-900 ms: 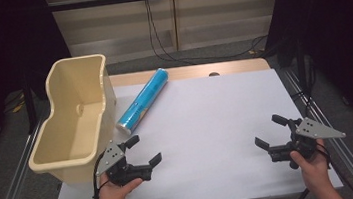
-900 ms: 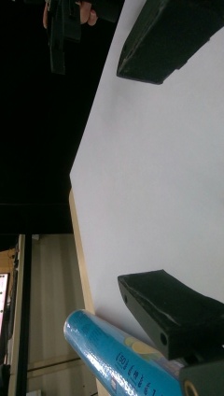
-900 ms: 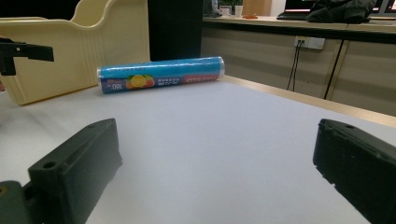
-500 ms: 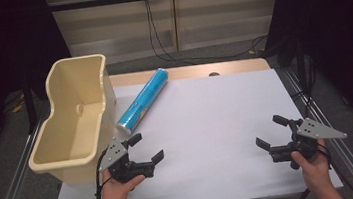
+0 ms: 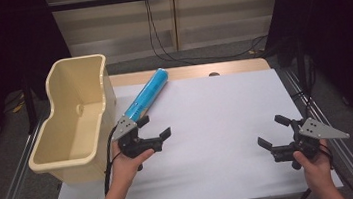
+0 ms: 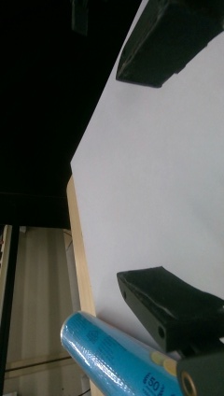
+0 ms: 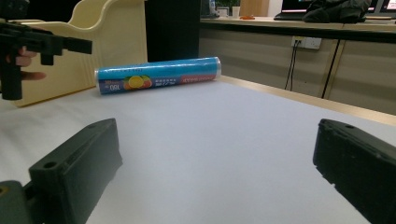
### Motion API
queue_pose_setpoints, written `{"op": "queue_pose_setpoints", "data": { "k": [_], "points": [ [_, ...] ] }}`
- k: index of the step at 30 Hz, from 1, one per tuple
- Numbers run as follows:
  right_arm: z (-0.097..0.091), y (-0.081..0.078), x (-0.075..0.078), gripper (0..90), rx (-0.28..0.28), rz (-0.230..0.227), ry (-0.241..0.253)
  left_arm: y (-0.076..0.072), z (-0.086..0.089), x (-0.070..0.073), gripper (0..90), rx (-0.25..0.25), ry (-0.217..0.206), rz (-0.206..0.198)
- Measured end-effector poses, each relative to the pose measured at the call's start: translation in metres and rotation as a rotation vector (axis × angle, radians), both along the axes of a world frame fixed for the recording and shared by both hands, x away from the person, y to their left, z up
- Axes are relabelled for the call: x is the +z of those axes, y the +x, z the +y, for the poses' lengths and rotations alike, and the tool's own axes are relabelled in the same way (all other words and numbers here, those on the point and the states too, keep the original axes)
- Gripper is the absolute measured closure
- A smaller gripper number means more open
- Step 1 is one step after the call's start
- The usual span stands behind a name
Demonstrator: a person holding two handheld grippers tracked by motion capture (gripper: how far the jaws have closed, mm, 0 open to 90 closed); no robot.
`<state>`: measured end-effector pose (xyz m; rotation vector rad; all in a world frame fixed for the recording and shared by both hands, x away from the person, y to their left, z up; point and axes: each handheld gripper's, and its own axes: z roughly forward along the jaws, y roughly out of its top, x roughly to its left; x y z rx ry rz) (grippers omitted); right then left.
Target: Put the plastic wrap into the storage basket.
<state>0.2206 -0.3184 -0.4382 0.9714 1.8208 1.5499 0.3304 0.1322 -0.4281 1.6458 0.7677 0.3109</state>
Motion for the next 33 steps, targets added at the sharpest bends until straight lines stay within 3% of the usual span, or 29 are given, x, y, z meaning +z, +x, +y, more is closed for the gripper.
{"op": "queue_pose_setpoints", "data": {
  "k": [7, 12, 14, 21, 25, 33],
  "points": [
    [-0.001, 0.0, -0.001, 0.4, 0.0, 0.002, 0.001, 0.031, -0.018, 0.008, 5.9, 0.02, 0.064, 0.014],
    [-0.001, 0.0, -0.001, 0.4, 0.003, 0.004, 0.003, 0.054, -0.027, 0.012, 5.8, 0.061, 0.098, 0.015],
    [-0.001, 0.0, -0.001, 0.4, 0.006, 0.005, 0.001, 0.069, -0.029, 0.013, 4.8, 0.096, 0.113, 0.028],
    [-0.002, 0.001, -0.001, 0.4, 0.008, 0.005, 0.005, 0.096, -0.026, 0.015, 1.9, 0.145, 0.154, 0.068],
    [-0.003, 0.001, -0.002, 0.4, 0.008, 0.006, 0.003, 0.111, -0.03, 0.012, 2.1, 0.169, 0.201, 0.103],
    [-0.003, 0.001, -0.002, 0.5, 0.014, 0.009, 0.004, 0.138, -0.034, 0.009, 5.1, 0.212, 0.338, 0.152]
  ]
}}
